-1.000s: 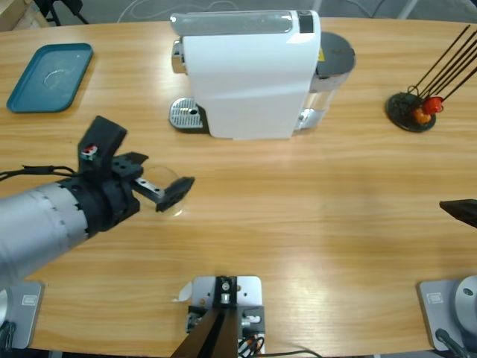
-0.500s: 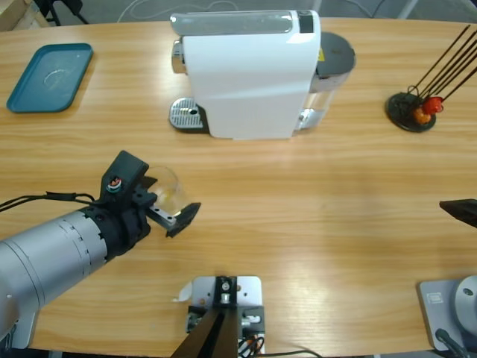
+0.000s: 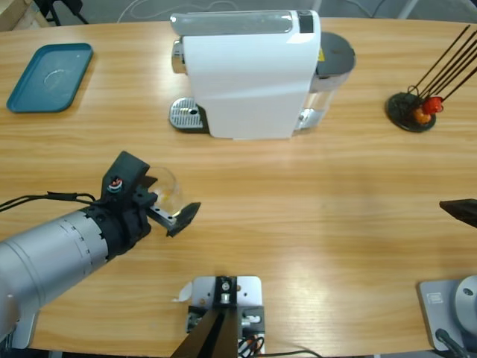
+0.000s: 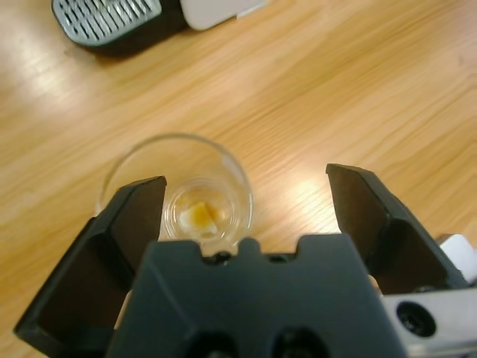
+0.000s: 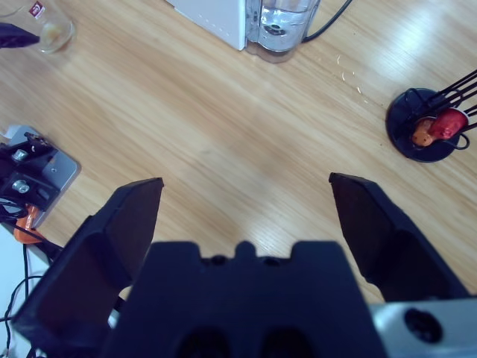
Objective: Pour coffee
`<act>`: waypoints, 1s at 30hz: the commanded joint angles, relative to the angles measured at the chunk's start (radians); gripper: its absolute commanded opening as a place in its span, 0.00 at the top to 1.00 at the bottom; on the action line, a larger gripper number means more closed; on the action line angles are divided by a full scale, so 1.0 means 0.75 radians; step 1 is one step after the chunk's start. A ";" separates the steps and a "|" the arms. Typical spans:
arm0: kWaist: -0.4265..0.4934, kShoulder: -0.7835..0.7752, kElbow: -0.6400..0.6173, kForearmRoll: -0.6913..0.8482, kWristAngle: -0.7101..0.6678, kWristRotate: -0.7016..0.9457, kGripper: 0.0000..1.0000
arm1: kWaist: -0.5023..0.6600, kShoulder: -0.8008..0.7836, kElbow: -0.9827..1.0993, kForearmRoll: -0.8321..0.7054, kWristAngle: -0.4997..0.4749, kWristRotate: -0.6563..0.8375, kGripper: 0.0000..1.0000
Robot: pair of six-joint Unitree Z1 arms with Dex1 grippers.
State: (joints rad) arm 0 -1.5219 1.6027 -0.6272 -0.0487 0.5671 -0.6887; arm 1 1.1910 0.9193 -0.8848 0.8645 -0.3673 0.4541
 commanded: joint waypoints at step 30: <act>0.092 -0.055 -0.039 0.258 0.037 -0.019 0.06 | -0.015 0.049 0.030 0.025 -0.013 -0.002 0.00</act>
State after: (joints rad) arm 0 -1.4602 1.5056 -0.6791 0.1471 0.6089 -0.6764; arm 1 1.1910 0.9293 -0.8848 0.8723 -0.3673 0.4540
